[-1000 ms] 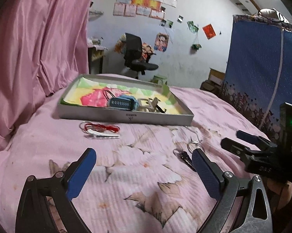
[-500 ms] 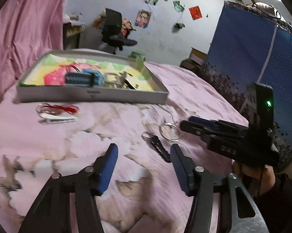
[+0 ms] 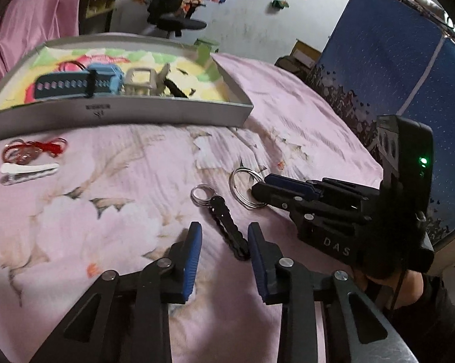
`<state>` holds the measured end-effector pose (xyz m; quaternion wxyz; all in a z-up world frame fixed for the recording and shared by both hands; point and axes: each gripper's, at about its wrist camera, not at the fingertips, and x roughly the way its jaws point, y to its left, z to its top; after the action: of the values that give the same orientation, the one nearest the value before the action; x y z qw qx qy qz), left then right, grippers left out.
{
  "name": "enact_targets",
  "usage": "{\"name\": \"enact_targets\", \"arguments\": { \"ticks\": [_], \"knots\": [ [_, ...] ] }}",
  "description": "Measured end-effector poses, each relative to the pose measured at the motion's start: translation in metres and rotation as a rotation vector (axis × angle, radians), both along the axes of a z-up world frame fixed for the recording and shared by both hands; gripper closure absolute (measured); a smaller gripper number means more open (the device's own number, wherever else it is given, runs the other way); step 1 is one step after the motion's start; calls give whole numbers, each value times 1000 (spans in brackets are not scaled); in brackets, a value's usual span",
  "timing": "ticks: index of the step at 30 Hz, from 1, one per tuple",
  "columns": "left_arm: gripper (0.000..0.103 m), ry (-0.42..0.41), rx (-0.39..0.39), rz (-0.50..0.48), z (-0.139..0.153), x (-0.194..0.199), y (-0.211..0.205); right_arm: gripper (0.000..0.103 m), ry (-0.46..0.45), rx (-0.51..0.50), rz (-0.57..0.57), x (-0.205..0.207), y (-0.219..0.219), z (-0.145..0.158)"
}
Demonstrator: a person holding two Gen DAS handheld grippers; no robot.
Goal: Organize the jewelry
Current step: 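Grasp the black key fob with the left gripper while the right gripper grasps the silver ring, then carry the key fob into the tray with the left gripper while the right gripper releases the ring there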
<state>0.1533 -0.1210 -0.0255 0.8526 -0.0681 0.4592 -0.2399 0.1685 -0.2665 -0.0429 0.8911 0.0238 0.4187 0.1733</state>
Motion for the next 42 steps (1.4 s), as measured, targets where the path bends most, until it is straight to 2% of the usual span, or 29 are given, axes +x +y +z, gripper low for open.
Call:
{"name": "enact_targets", "arguments": {
  "ticks": [7, 12, 16, 22, 28, 32, 36, 37, 39, 42],
  "knots": [
    [86, 53, 45, 10, -11, 14, -9, 85, 29, 17, -3, 4, -2, -6],
    [98, 68, 35, 41, -17, 19, -3, 85, 42, 23, -4, 12, -2, -9],
    [98, 52, 22, 42, -16, 15, 0, 98, 39, 27, -11, 11, -3, -10],
    [99, -13, 22, 43, -9, 4, 3, 98, 12, 56, -18, 7, -6, -7],
    [99, -83, 0, 79, 7, -5, 14, 100, -57, 94, -22, -1, -10, 4],
    [99, -95, -14, 85, 12, -5, 18, 100, -84, 105, -26, -2, -12, 9],
    [99, -106, -28, 47, 17, -9, 18, 100, -129, 127, -42, -5, -16, 17],
    [99, -105, -22, 33, 18, -10, 16, 100, -136, 131, -44, -5, -16, 18],
    [99, -43, -20, -10, 13, -9, 12, 100, -160, 135, -44, -7, -16, 22],
    [99, 20, 24, -16, 3, -9, 7, 100, -165, 133, -39, -7, -15, 24]
  ]
}}
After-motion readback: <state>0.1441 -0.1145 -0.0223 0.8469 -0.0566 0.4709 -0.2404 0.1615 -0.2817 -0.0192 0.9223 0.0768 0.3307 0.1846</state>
